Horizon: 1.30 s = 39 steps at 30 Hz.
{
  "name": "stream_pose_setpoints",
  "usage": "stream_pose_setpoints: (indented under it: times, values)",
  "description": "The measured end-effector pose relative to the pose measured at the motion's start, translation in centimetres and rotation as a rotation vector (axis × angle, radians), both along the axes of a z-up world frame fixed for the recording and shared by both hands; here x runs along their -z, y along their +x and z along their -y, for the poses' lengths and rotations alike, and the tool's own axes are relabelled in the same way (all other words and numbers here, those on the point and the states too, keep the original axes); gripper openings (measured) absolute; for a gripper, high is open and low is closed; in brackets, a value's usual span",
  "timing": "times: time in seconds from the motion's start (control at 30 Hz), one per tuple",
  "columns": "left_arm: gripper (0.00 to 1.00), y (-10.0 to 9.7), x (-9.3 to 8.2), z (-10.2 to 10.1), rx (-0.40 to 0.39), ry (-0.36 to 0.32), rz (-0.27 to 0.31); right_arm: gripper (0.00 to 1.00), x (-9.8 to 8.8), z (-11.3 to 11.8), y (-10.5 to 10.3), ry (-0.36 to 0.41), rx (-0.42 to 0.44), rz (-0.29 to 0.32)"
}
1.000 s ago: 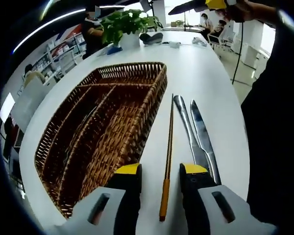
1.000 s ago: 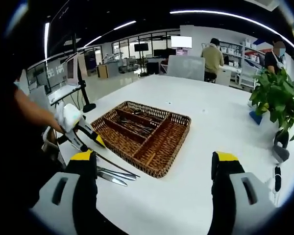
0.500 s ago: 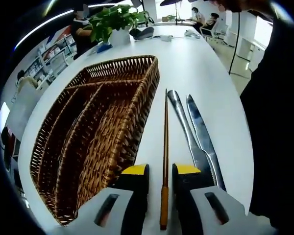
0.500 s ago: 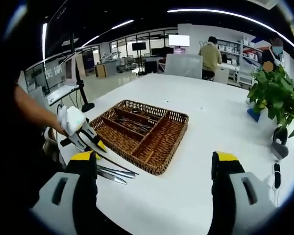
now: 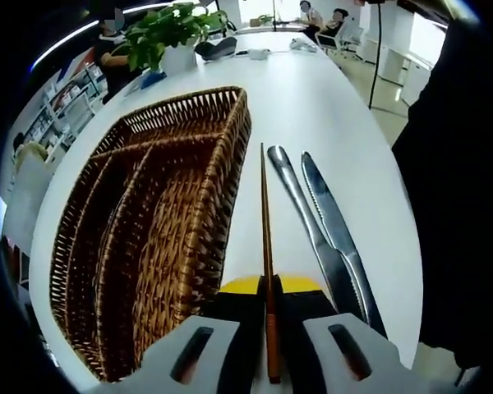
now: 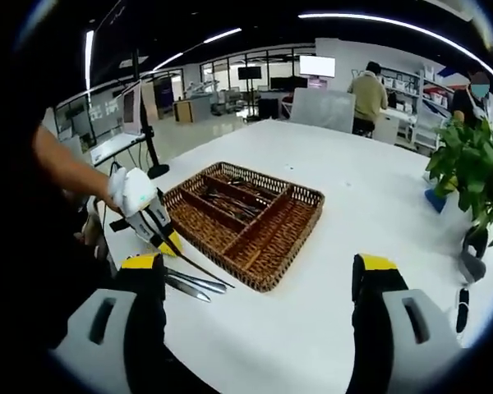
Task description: Arrange the knives, forks, and spoons in their matching storage slots by inserting each utensil handle-first until every utensil is classified and aligned in the correct compartment
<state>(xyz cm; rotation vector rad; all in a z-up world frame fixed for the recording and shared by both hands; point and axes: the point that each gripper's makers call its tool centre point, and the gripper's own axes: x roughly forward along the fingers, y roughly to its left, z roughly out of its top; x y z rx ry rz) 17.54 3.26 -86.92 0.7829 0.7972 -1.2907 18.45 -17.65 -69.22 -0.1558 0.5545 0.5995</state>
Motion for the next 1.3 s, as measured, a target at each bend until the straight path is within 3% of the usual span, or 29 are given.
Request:
stream_pose_setpoints:
  times: [0.23,0.4,0.6,0.73,1.03,1.13,1.3]
  values:
    - [0.02,-0.1,-0.1,0.0,0.026,0.039,0.032,0.96,-0.3,0.4,0.1,0.005,0.011,-0.001]
    - [0.02,-0.2,-1.3,0.1,0.038,0.006,0.028,0.97,0.0,0.6,0.0,-0.01,0.015,-0.01]
    - [0.02,0.6,-4.4,0.7,0.019,-0.071,0.036,0.97,-0.2,0.3,0.0,-0.001,0.008,0.0]
    - [0.02,0.9,-6.0,1.6,-0.082,-0.178,-0.038,0.97,-0.3,0.1,0.2,0.001,0.006,0.001]
    - [0.02,2.0,-9.1,2.1,-0.122,-0.257,-0.011,0.97,-0.7,-0.5,0.6,0.02,-0.004,0.016]
    - [0.02,2.6,-11.4,2.7,-0.184,-0.347,-0.028,0.96,-1.0,-1.0,0.7,0.055,-0.001,0.015]
    - [0.02,3.0,-14.1,2.9,-0.194,-0.399,0.001,0.96,-2.1,-1.8,1.4,0.103,0.009,0.029]
